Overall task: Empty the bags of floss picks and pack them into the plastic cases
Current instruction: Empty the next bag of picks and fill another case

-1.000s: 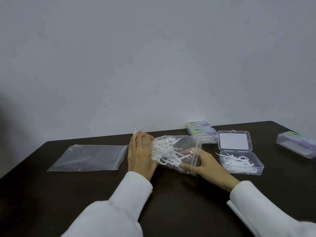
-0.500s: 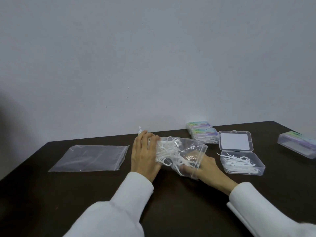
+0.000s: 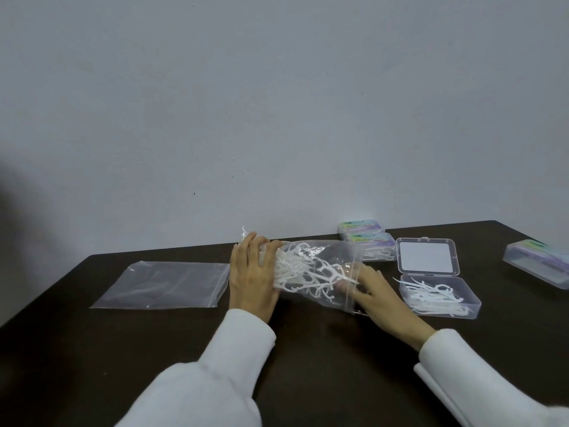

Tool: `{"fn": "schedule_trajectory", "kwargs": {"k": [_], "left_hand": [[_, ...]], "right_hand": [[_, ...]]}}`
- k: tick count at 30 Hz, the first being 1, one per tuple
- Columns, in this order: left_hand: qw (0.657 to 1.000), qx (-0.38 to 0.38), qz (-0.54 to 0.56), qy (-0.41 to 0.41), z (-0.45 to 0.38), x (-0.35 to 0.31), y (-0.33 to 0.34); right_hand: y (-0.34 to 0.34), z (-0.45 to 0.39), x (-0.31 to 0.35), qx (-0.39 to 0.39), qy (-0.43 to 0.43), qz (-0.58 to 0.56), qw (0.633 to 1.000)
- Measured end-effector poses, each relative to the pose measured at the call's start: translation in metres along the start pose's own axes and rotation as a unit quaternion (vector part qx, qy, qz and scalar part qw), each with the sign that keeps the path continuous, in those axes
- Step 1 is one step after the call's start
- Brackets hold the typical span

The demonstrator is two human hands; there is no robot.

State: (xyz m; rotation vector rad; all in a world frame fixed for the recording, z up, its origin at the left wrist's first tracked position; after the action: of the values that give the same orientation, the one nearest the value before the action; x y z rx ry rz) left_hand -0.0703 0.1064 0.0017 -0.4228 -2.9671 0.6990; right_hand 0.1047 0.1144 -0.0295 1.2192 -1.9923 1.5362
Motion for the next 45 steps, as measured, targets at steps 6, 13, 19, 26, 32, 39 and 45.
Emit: {"fn": "schedule_trajectory", "kwargs": {"k": [6, 13, 19, 26, 32, 39, 45], "left_hand": [[1.000, -0.001, -0.012, 0.008, 0.001, 0.000, -0.002], [0.999, -0.017, -0.022, -0.035, 0.001, 0.011, -0.005], [0.994, -0.014, -0.044, -0.100, 0.003, 0.034, -0.008], [0.995, -0.018, -0.042, -0.091, 0.003, 0.033, -0.009], [0.997, -0.021, 0.002, -0.075, 0.002, 0.026, -0.005], [0.999, -0.017, 0.029, 0.011, 0.001, 0.004, -0.001], [0.999, -0.026, 0.036, 0.008, 0.001, 0.008, 0.000]], "right_hand": [[0.000, 0.003, 0.005, -0.015, -0.002, -0.106, 0.994], [-0.007, -0.002, -0.008, -0.046, -0.017, 0.066, 0.997], [-0.007, -0.006, -0.022, -0.039, 0.006, 0.193, 0.980], [-0.015, 0.001, -0.005, -0.081, -0.047, 0.095, 0.991], [-0.027, 0.005, 0.023, -0.147, -0.117, 0.005, 0.982], [-0.021, 0.003, 0.022, -0.094, -0.087, -0.101, 0.987], [-0.018, 0.003, 0.017, -0.069, -0.050, -0.146, 0.986]]}}
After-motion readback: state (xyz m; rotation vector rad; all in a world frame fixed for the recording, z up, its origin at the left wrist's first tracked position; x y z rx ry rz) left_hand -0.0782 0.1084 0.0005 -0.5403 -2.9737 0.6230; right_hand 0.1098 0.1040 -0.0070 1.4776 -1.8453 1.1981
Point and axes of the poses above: each hand's wrist, its own z-axis away from the middle knuckle, its own y-axis out of the palm, x = y × z, the point moved 8 cm from there along -z, towards the middle knuckle, and after that the axes turned 7 degrees about -x, right-handed, at the moved point
